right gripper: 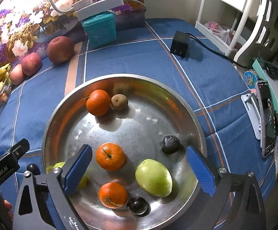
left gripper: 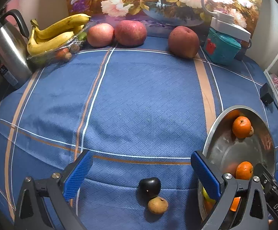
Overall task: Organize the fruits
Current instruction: 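Withdraw both open tools from the plate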
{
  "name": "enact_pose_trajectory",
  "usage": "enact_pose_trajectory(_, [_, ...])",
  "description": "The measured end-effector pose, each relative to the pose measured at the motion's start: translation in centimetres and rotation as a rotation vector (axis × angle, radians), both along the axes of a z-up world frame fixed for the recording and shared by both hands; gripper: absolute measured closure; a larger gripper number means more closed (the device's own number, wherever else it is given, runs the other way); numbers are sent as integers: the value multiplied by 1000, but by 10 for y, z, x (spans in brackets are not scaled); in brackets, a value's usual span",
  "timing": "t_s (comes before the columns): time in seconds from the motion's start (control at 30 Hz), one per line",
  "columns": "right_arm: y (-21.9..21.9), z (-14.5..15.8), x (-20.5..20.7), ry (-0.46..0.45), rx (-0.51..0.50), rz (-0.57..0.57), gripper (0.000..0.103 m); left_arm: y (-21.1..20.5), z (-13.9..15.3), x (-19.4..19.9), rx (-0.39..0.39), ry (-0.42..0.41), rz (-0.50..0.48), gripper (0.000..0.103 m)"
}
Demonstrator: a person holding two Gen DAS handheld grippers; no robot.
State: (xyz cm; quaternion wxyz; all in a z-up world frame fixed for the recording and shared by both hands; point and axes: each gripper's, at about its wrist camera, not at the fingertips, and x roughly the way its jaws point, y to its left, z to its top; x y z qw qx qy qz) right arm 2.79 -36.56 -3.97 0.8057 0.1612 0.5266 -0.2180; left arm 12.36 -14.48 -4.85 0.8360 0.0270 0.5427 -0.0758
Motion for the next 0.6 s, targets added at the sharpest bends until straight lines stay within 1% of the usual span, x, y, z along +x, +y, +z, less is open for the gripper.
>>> enact_pose_trajectory(0.27, [-1,0,-2,-11,9,-9,4,3,-1,0,0,8,4,0])
enact_pose_trajectory(0.6, [5,-2,1,9,1,17,4,11,0,-2,-6,18,13,0])
